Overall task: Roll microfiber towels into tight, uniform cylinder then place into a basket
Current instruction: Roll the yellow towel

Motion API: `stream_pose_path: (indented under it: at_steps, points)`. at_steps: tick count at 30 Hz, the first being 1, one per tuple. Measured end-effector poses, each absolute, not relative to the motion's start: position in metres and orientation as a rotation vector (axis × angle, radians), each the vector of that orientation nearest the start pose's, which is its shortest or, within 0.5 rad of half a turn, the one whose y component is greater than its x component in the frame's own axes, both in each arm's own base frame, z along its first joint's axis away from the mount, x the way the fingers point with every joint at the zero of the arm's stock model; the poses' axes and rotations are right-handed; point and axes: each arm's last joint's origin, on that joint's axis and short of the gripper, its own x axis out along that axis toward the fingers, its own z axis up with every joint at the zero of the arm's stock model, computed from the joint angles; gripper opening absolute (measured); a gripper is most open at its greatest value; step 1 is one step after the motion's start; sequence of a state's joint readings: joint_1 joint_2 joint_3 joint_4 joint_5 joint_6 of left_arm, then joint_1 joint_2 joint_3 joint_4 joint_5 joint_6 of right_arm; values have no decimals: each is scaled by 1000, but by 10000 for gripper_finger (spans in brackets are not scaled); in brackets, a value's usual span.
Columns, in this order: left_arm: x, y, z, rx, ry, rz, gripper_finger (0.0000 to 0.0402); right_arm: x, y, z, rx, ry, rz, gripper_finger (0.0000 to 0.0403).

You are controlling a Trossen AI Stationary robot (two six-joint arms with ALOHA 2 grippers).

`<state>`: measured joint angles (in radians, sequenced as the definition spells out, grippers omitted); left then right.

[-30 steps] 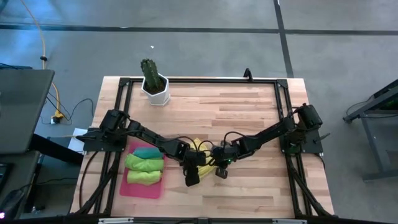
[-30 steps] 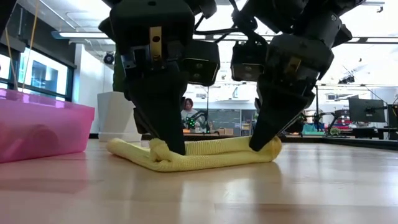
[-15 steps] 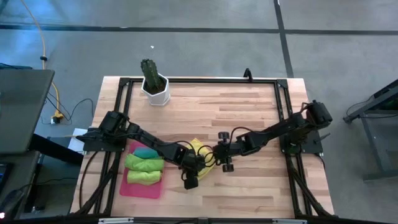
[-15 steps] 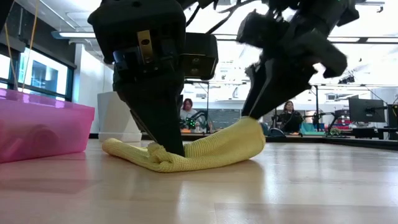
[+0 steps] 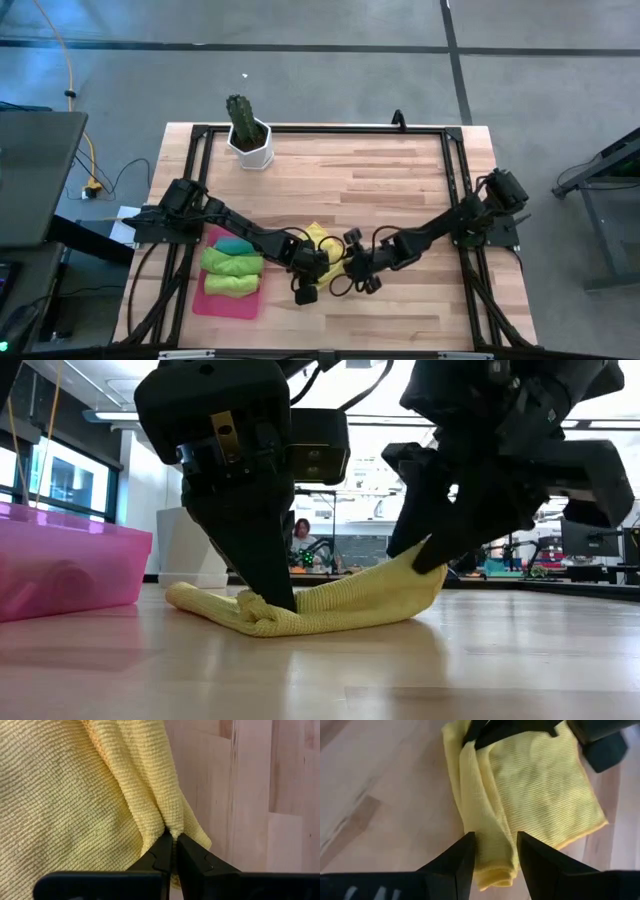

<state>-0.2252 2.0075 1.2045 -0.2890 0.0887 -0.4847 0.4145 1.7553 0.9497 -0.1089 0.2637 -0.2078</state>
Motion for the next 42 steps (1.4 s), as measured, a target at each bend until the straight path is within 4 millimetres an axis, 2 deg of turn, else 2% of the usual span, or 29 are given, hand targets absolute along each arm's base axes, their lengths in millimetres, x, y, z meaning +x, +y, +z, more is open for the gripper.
stream_pose_path:
  at_steps: [4,9,12,21,24,30,37,42]
  points:
    - [379,-89,122,-363,1140,-19,10,313,129,155,-534,847,196,138]
    - [379,-89,122,-366,1141,-21,10,310,138,181,-549,782,168,138]
    - [379,-89,122,-366,1142,-22,10,305,143,187,-502,782,168,138]
    - [379,-89,122,-375,1141,-18,10,310,143,167,-302,835,128,138]
    - [379,-89,122,-379,1141,-16,10,311,145,160,-341,860,185,138]
    - [379,-89,122,-388,1144,-22,10,311,151,162,-427,816,225,138]
    - [379,-89,122,-391,1146,-25,10,311,151,158,-419,827,221,138]
    - [379,-89,122,-392,1146,-24,10,307,158,158,-447,828,252,138]
